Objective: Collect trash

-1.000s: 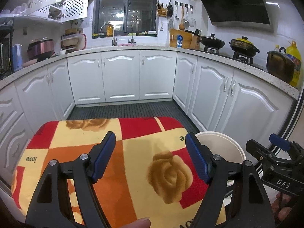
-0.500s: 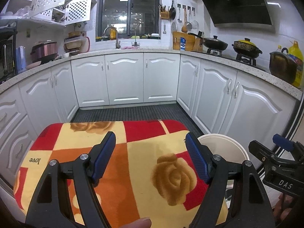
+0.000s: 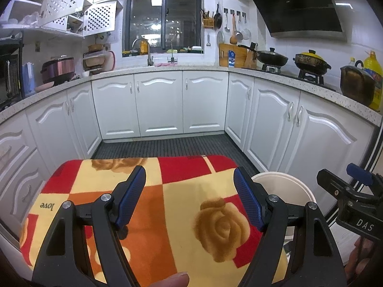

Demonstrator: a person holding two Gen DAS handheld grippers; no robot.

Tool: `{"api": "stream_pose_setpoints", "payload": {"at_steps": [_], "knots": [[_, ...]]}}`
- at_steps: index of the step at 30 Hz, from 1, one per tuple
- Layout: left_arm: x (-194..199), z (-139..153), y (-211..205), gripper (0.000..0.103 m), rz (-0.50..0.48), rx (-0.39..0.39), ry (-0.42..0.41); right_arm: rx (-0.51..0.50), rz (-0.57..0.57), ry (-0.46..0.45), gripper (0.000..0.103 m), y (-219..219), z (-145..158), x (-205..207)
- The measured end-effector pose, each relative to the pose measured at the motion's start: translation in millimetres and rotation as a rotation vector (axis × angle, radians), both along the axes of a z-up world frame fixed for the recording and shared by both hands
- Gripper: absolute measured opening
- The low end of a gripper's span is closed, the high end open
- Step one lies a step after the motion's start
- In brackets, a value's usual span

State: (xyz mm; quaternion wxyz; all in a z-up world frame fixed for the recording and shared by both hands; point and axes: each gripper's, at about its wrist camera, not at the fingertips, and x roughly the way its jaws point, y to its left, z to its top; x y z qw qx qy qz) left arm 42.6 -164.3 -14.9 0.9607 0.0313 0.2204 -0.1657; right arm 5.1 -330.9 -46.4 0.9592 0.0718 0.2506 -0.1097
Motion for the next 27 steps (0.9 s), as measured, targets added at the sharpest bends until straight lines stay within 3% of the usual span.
{"api": "stream_pose_setpoints", "payload": {"at_steps": [27], "knots": [[0,4,2,0.075,-0.004,0.001,-0.017,-0.014,0.001,-0.024,0.097,4,12,2]]}}
